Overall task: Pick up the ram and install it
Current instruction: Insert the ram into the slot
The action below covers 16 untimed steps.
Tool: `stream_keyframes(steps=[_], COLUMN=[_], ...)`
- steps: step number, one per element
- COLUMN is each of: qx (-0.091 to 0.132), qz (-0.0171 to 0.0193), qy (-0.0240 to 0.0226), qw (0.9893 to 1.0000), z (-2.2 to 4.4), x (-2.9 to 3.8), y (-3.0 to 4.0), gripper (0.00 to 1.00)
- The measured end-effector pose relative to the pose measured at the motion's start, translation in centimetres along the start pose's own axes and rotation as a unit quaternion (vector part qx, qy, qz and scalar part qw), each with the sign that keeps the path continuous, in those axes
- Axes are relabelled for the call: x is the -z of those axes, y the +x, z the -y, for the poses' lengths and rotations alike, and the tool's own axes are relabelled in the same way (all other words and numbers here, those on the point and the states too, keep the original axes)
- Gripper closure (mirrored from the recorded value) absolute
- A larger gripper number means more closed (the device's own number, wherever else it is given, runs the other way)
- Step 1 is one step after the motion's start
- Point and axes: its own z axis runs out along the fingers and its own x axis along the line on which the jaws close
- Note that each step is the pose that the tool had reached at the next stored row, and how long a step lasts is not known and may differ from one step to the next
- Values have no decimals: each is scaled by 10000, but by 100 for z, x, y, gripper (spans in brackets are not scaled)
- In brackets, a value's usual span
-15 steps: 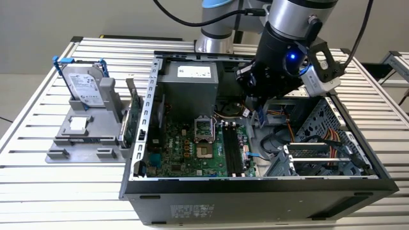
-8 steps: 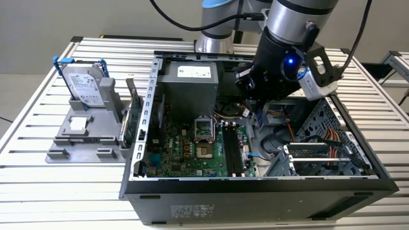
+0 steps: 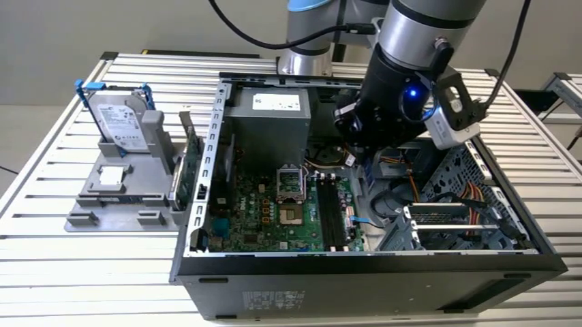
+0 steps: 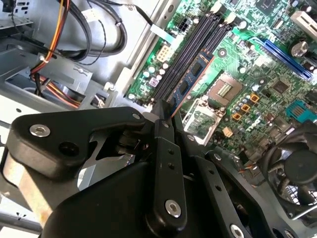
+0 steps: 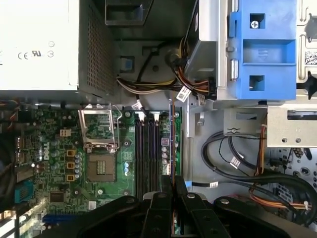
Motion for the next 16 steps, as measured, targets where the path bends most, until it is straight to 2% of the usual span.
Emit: stream_keyframes(steps=[13, 16], qx=[-1, -1], qz=[-24, -26], qy=[18, 49], qw=[10000, 10000], z=[57, 61], x=[-77, -103], y=[6, 5], gripper=[100, 100])
